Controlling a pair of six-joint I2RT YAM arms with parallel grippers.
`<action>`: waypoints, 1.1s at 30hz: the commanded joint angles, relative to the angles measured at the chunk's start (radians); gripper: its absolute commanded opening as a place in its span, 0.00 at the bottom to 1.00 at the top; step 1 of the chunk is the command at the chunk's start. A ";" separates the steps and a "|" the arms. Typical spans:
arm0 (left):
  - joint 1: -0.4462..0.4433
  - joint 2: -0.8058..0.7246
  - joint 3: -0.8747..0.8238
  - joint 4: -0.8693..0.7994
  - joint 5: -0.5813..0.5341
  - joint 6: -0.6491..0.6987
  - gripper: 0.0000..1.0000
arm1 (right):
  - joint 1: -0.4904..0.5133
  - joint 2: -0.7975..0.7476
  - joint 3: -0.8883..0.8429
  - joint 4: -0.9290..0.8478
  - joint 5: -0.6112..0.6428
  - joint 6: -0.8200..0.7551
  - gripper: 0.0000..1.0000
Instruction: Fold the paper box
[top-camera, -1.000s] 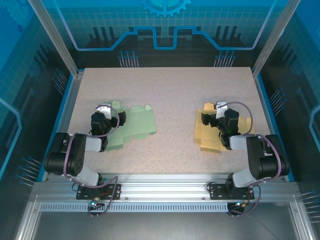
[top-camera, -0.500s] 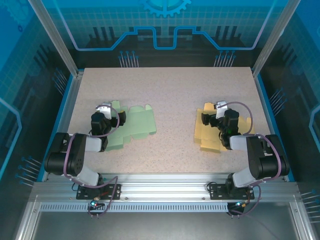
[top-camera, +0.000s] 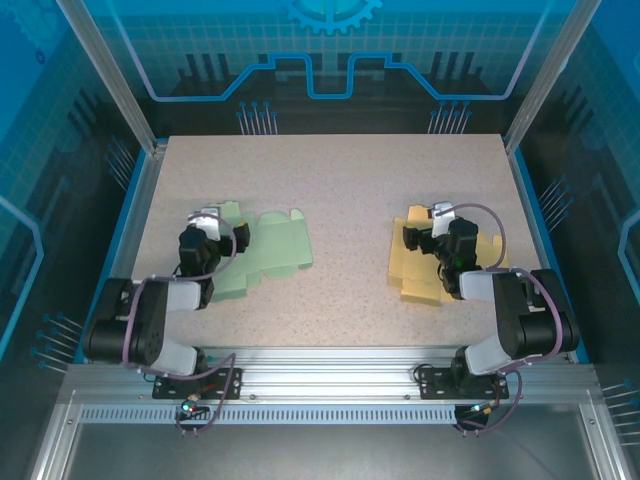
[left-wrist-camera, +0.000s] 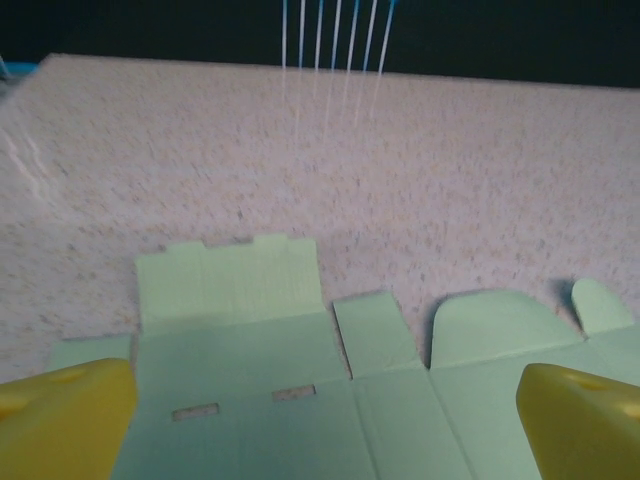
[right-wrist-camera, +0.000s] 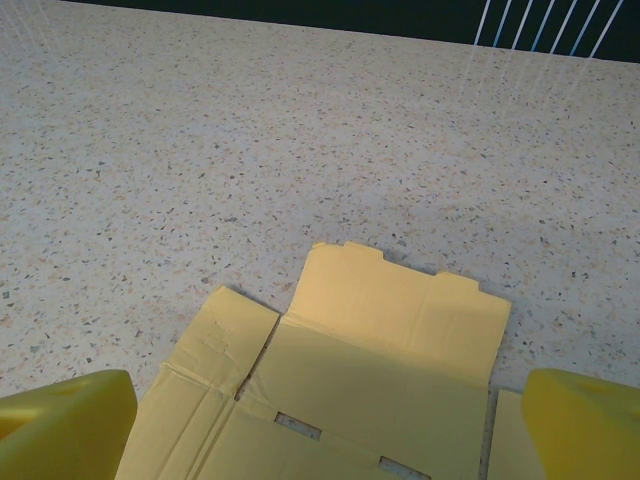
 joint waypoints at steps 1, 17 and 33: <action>-0.009 -0.168 -0.026 -0.054 -0.068 -0.023 0.99 | -0.009 -0.023 0.024 -0.039 0.003 -0.001 1.00; -0.265 -0.551 0.091 -0.572 -0.089 -0.486 0.99 | -0.014 -0.312 0.301 -0.872 0.283 0.249 1.00; -0.855 0.133 0.467 -0.528 -0.087 -0.860 0.99 | -0.010 -0.670 0.302 -1.349 0.376 0.442 1.00</action>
